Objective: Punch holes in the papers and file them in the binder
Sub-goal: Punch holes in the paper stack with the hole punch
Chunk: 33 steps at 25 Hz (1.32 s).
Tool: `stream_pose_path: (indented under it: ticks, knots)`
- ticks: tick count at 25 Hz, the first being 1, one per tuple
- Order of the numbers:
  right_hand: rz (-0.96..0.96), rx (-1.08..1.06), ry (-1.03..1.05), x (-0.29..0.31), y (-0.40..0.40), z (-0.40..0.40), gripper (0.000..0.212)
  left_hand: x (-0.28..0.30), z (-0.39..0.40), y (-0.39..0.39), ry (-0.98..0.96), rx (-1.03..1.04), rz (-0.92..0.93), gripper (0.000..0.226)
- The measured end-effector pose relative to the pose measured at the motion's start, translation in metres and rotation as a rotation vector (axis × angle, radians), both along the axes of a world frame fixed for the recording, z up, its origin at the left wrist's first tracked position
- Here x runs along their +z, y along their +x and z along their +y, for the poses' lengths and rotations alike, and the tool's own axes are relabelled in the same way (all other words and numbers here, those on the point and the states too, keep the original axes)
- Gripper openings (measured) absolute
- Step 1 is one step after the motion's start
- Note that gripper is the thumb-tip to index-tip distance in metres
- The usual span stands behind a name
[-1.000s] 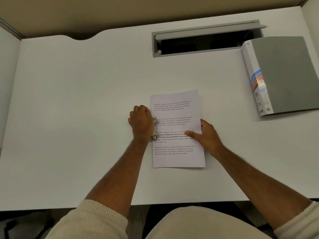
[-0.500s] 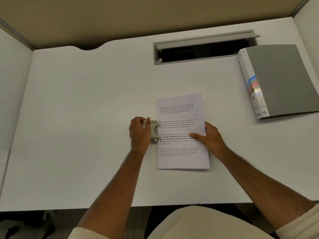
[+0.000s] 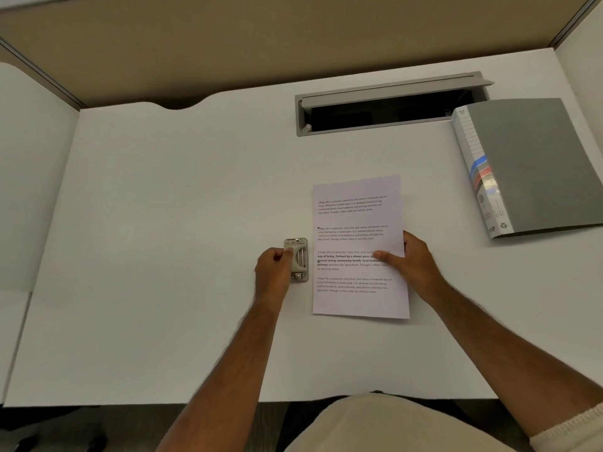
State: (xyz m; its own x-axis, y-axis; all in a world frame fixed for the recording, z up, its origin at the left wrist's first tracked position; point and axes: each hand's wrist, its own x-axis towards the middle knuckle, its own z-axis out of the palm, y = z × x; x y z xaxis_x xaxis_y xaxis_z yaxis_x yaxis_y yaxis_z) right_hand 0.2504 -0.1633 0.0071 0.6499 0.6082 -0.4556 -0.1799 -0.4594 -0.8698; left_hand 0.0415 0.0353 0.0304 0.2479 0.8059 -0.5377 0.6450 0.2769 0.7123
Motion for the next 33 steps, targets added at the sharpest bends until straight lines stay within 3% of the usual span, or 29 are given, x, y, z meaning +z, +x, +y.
stream_pose_path:
  ticks: [9,33]
  knots:
    - [0.025,-0.03,0.017,0.002,0.025,0.013,0.049,0.006,0.029,0.018,0.015,-0.015,-0.049,0.022]
    - [0.08,-0.034,0.061,-0.002,0.079,0.083,0.046,-0.001,0.232,0.181,0.246,-0.068,-0.008,0.028]
